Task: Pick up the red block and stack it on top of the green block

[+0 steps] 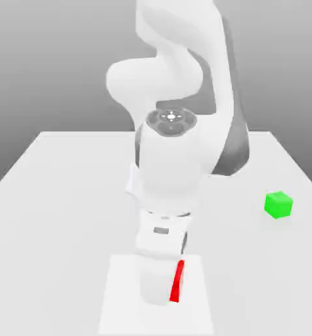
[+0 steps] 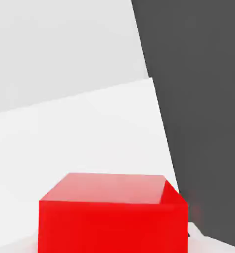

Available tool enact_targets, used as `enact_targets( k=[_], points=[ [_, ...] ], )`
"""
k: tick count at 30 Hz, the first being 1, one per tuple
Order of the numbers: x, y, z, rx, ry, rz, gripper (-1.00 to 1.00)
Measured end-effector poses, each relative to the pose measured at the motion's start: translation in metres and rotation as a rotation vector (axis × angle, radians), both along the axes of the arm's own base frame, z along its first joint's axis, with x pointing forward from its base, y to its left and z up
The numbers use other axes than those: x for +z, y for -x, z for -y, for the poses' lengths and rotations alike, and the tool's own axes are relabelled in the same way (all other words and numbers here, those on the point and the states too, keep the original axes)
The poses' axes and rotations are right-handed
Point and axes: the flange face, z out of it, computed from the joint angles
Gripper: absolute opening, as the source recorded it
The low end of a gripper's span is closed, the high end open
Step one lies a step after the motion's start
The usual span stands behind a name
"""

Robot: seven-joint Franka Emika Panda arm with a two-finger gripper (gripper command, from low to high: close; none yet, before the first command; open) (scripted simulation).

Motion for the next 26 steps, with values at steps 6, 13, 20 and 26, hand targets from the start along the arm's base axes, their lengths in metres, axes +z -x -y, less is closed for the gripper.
enact_targets(
  k=[6,13,20,26],
  points=[
    [0.012,0.104,-0.156,0.363,-0.016,-0.023,-1.00],
    [0.029,0.248,-0.236,0.701,-0.003,-0.005,-1.00],
    [0.000,0.318,-0.251,0.862,0.008,0.022,-1.00],
    [-0.027,0.318,-0.249,0.859,0.010,0.023,1.00]
  ],
)
